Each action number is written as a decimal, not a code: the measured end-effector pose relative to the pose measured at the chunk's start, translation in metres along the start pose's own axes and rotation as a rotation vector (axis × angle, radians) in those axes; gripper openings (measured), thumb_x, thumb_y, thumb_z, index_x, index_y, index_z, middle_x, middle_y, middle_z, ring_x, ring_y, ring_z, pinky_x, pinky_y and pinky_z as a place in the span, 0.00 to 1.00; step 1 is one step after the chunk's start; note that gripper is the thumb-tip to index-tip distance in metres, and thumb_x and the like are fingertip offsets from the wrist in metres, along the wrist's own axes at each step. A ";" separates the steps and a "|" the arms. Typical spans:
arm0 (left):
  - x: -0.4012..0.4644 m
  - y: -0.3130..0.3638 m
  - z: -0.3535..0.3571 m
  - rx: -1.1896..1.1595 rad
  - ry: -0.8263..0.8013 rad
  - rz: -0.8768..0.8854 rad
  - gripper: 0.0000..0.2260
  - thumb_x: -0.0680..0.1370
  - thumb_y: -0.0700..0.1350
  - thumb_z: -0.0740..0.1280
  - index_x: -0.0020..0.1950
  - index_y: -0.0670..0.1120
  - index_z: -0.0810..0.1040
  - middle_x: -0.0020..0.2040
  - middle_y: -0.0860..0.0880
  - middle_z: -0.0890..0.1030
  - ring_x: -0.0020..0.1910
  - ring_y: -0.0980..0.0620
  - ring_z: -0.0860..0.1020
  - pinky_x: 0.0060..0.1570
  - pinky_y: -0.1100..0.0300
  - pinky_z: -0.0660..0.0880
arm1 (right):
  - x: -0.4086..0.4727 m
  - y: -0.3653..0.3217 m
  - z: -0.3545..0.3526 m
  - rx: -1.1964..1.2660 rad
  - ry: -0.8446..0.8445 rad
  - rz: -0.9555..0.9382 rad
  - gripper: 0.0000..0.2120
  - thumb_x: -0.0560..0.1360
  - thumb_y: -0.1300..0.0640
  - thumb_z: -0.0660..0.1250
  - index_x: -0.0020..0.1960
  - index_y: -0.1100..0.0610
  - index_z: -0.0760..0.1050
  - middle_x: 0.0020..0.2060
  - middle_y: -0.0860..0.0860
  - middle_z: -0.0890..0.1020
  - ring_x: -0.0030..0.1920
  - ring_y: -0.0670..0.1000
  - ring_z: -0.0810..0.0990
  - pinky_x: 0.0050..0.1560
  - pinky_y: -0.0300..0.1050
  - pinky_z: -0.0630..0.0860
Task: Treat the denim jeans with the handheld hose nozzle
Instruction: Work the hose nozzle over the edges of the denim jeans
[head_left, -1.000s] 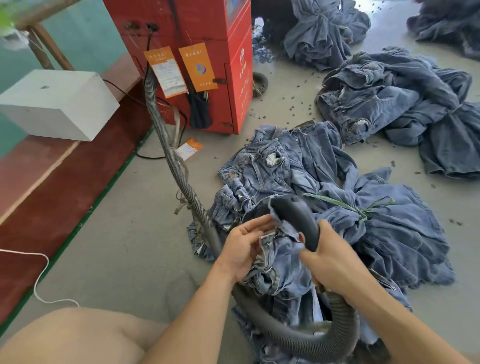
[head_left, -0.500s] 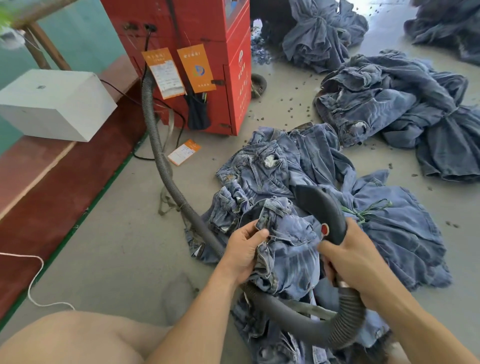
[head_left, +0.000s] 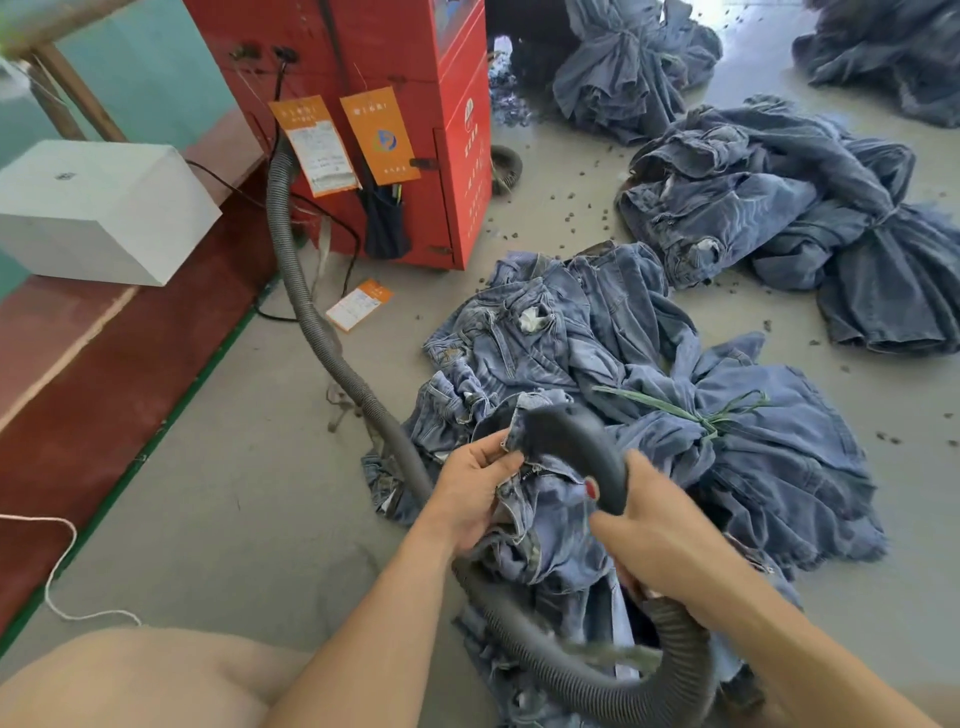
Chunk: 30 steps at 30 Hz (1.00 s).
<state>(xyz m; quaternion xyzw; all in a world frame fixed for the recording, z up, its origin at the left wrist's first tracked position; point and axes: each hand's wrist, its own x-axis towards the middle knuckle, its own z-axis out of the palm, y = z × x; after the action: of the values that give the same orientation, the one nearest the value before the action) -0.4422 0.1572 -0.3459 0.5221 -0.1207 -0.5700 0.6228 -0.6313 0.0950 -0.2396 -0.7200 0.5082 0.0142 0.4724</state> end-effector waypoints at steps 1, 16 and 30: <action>-0.001 -0.001 -0.001 -0.014 -0.013 -0.001 0.14 0.82 0.30 0.62 0.64 0.38 0.81 0.61 0.38 0.84 0.60 0.43 0.81 0.66 0.47 0.77 | 0.004 -0.002 0.005 -0.021 -0.022 -0.015 0.10 0.75 0.56 0.68 0.50 0.49 0.68 0.32 0.55 0.80 0.21 0.49 0.76 0.22 0.44 0.72; 0.003 -0.005 -0.015 -0.325 0.241 -0.076 0.15 0.85 0.32 0.56 0.61 0.40 0.81 0.53 0.38 0.86 0.48 0.42 0.87 0.45 0.48 0.85 | 0.040 0.016 0.026 0.371 -0.109 0.099 0.10 0.73 0.65 0.64 0.53 0.59 0.68 0.29 0.57 0.76 0.25 0.56 0.73 0.29 0.49 0.72; -0.002 -0.018 -0.026 -0.340 0.331 -0.156 0.16 0.85 0.32 0.54 0.66 0.40 0.79 0.61 0.35 0.83 0.60 0.35 0.82 0.58 0.38 0.79 | 0.058 0.026 0.020 0.573 0.042 0.307 0.05 0.75 0.71 0.63 0.45 0.62 0.71 0.27 0.59 0.73 0.23 0.54 0.70 0.28 0.47 0.72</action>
<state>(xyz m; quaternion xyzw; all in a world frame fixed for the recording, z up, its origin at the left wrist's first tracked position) -0.4342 0.1754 -0.3707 0.5036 0.1214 -0.5354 0.6671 -0.6137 0.0662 -0.2970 -0.4727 0.6038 -0.0730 0.6376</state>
